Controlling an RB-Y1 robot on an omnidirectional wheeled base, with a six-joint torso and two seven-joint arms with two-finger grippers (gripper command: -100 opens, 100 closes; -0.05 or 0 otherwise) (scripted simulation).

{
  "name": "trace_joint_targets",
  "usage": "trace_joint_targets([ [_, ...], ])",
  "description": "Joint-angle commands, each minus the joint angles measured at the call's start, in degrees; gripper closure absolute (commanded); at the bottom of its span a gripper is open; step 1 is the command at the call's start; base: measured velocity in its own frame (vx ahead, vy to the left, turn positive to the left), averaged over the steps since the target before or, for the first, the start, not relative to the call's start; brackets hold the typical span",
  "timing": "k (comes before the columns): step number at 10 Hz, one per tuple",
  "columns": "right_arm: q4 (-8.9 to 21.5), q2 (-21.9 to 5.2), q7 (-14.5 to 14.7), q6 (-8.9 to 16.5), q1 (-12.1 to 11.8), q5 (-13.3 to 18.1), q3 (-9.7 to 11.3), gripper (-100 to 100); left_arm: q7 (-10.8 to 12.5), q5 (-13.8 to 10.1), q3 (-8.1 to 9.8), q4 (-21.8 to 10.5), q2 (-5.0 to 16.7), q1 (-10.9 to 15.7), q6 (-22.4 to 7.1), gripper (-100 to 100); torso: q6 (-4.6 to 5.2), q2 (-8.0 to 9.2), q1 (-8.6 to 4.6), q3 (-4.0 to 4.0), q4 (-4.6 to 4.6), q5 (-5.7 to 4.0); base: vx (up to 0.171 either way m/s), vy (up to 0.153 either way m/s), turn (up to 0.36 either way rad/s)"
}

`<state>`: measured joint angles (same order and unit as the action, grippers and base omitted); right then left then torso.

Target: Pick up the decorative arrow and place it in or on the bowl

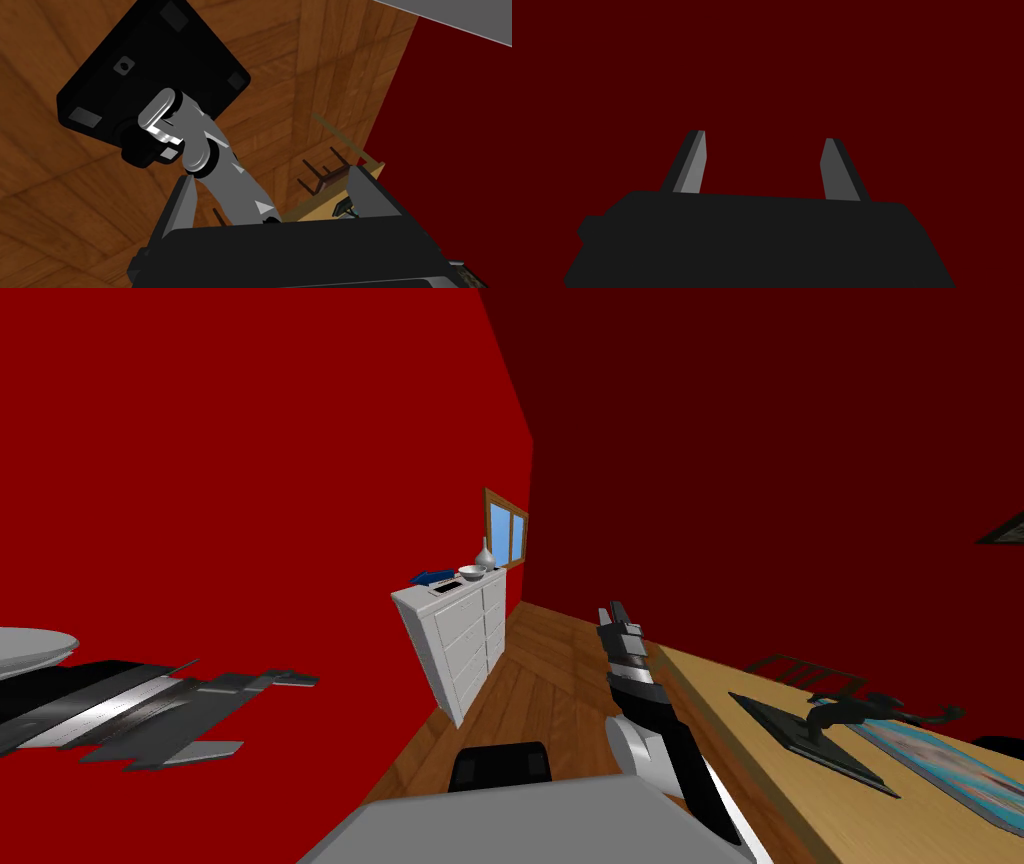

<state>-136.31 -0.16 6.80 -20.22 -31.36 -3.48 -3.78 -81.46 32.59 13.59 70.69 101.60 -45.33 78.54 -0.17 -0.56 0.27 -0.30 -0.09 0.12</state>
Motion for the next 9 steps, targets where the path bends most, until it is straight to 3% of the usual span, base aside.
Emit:
trace_joint_targets([
  [1, 0.0, 0.0, 0.0, 0.0, 0.0, 0.0, 0.0, 0, -2.9, 1.5, 0.68, -2.9, 2.9, -0.4, 1.8, -100, 0.00, 0.00, 0.00, 0.00, 0.00, 0.00, 0.023, 0.050, -0.330],
  [2, 0.0, 0.0, 0.0, 0.0, 0.0, 0.0, 0.0, 0, -4.4, 1.5, 0.68, -2.9, 4.2, -0.4, 1.8, -100, 0.13, -0.07, 0.04, -0.05, -0.03, -0.02, 0.003, 0.075, -0.254],
  [3, 0.0, 0.0, 0.0, 0.0, 0.0, 0.0, 0.0, 0, -6.4, 2.9, 1.05, -5.4, 6.5, -0.6, 3.3, -100, 0.06, -0.05, 0.08, -0.04, -0.02, 0.00, 0.017, 0.090, -0.400],
  [5, 0.0, 0.0, 0.0, 0.0, 0.0, 0.0, 0.0, 0, -8.3, 2.9, 1.05, -5.4, 8.0, -0.6, 3.3, -100, 0.03, -0.09, 0.13, -0.06, -0.03, 0.03, 0.004, 0.058, -0.100],
  [6, 0.0, 0.0, 0.0, 0.0, 0.0, 0.0, 0.0, 0, -9.8, 4.2, 1.40, -7.8, 9.8, -0.8, 4.7, -100, -0.02, -0.02, -0.01, -0.01, 0.00, 0.01, 0.008, 0.043, -0.310],
  [7, 0.0, 0.0, 0.0, 0.0, 0.0, 0.0, 0.0, 0, -11.2, 4.2, 1.40, -7.8, 11.3, -0.8, 4.7, -100, 0.11, -0.06, -0.01, -0.04, -0.02, -0.03, 0.003, 0.067, -0.241],
  [8, 0.0, 0.0, 0.0, 0.0, 0.0, 0.0, 0.0, 0, -13.2, 5.4, 1.72, -10.0, 13.3, -1.0, 6.1, -100, 0.03, -0.06, 0.03, -0.04, -0.02, 0.00, 0.007, 0.085, -0.381],
  [9, 0.0, 0.0, 0.0, 0.0, 0.0, 0.0, 0.0, 0, -15.3, 5.1, 1.72, -10.0, 14.7, -1.0, 6.1, -100, 0.11, -0.10, 0.10, -0.07, -0.04, 0.00, 0.011, 0.083, -0.199],
])
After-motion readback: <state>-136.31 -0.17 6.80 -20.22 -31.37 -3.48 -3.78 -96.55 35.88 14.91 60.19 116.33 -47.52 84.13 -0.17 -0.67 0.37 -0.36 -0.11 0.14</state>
